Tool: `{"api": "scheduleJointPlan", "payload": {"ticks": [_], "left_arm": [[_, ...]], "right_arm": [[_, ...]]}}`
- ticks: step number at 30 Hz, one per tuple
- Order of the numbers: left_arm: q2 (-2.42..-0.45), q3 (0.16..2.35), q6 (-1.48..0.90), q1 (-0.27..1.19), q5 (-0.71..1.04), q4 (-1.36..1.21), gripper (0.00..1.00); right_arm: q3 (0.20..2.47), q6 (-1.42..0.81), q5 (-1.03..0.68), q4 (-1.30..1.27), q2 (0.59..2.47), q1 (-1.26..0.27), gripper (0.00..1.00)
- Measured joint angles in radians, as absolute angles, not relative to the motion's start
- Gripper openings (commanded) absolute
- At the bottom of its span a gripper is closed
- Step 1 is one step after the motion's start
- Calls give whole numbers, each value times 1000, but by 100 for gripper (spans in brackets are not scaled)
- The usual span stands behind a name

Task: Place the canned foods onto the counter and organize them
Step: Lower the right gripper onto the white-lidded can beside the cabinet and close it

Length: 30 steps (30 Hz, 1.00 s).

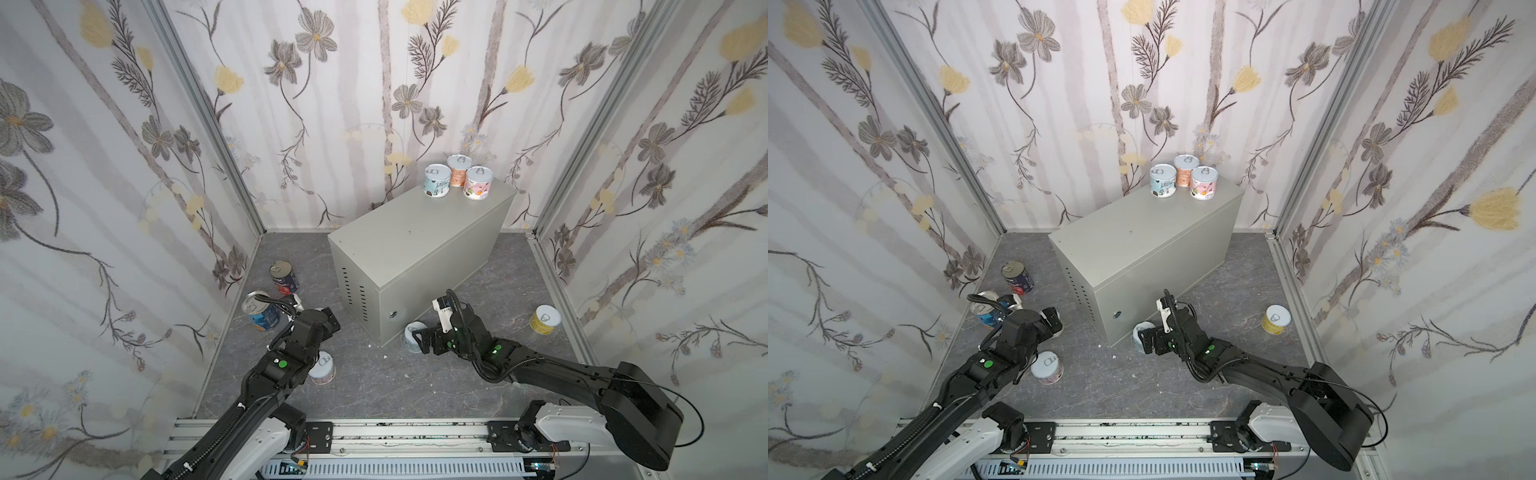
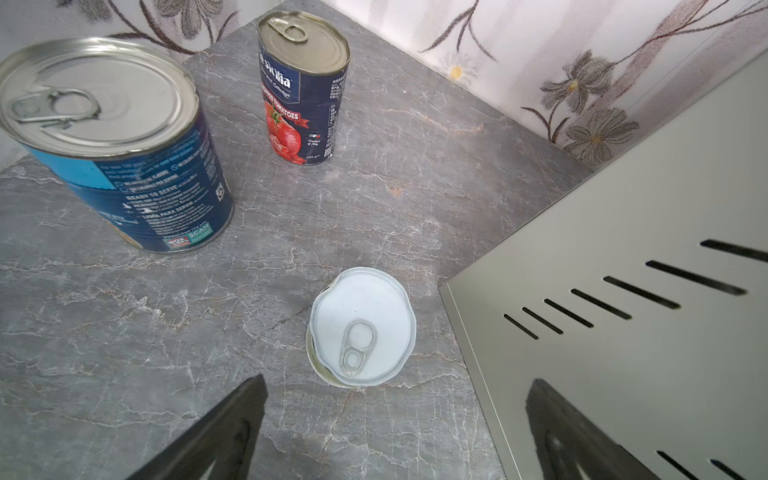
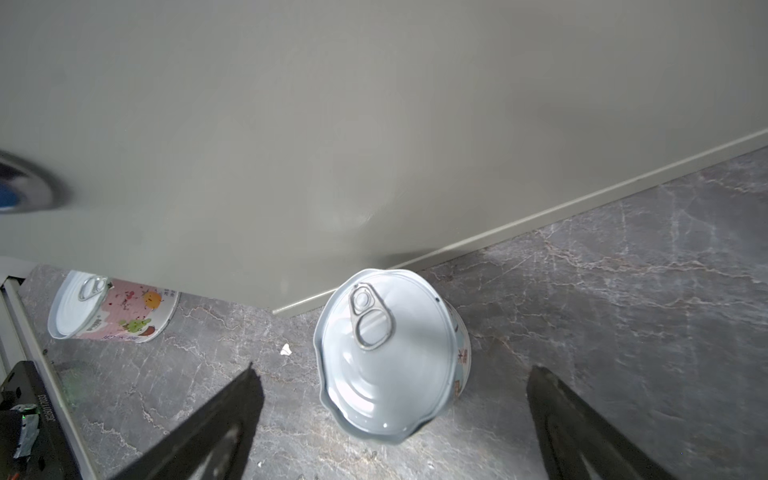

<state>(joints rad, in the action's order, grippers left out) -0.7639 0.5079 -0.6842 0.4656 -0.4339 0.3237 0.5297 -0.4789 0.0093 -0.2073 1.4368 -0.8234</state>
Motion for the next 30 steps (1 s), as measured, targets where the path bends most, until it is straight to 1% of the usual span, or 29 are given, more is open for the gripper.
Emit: {"api": "scheduleJointPlan", "payload": {"ticks": [5, 14, 23, 30], "left_arm": [[-793, 502, -684, 466, -435, 279, 100], [-828, 493, -680, 466, -432, 214, 100], [-828, 490, -676, 464, -431, 193, 100], [-823, 490, -671, 464, -420, 190, 100]], "right_arm": [[552, -488, 17, -241, 1521, -880, 100], [582, -496, 109, -287, 1626, -921, 100], [609, -496, 193, -287, 1675, -937, 100], [580, -488, 259, -333, 1679, -969, 99]]}}
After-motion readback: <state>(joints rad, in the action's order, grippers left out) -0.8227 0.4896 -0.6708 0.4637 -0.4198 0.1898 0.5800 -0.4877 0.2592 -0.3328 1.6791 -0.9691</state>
